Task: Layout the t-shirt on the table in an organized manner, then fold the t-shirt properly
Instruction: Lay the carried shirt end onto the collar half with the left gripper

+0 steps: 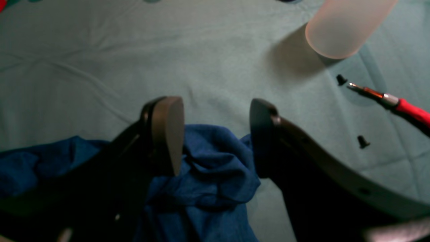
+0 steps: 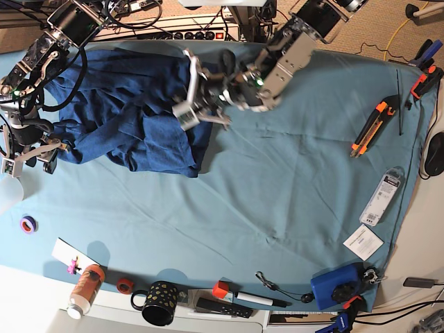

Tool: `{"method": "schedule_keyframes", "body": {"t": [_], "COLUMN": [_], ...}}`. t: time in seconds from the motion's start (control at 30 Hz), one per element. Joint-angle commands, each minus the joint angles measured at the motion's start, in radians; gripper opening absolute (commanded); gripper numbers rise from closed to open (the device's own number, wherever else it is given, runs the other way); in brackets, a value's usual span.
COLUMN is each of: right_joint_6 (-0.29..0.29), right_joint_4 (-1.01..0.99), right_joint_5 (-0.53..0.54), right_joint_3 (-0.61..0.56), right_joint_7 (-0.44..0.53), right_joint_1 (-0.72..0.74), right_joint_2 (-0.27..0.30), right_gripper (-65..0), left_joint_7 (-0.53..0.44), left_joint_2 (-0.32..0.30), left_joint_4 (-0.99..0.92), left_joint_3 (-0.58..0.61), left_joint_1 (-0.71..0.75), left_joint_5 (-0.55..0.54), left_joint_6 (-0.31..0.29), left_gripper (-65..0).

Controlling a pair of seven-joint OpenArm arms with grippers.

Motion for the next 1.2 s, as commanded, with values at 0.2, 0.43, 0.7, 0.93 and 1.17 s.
{"method": "schedule_keyframes", "body": {"t": [0.2,0.43,0.7,0.93,1.17], "right_joint_6": [0.003,0.003,0.003,0.003,0.003], "right_joint_4": [0.016,0.016,0.016,0.016,0.016], "right_joint_5": [0.008,0.009,0.012,0.012,0.012], "right_joint_3": [0.000,0.000,0.000,0.000,0.000], "right_joint_7": [0.025,0.024,0.025,0.025,0.022], "right_joint_1": [0.012,0.011,0.012,0.012,0.011], "right_joint_2": [0.016,0.016,0.016,0.016,0.014], "right_gripper": [-34.1,-34.1,-34.1,-34.1,-34.1], "left_joint_7": [-0.021,-0.018,-0.003,-0.010,-0.063], "left_joint_2": [0.055,0.063,0.071,0.071,0.071], "left_joint_4": [0.018,0.023,0.023,0.022,0.022], "left_joint_3": [0.110,0.034,-0.168,-0.142,0.023], "left_joint_1": [-0.013,-0.013,-0.013,-0.016,-0.055], "left_joint_5": [-0.126,-0.109,0.071,0.089,0.236], "left_joint_6": [-0.254,-0.188,0.023,0.030,0.178], "left_gripper": [-65.0,-65.0,-65.0,-65.0,-65.0]}}
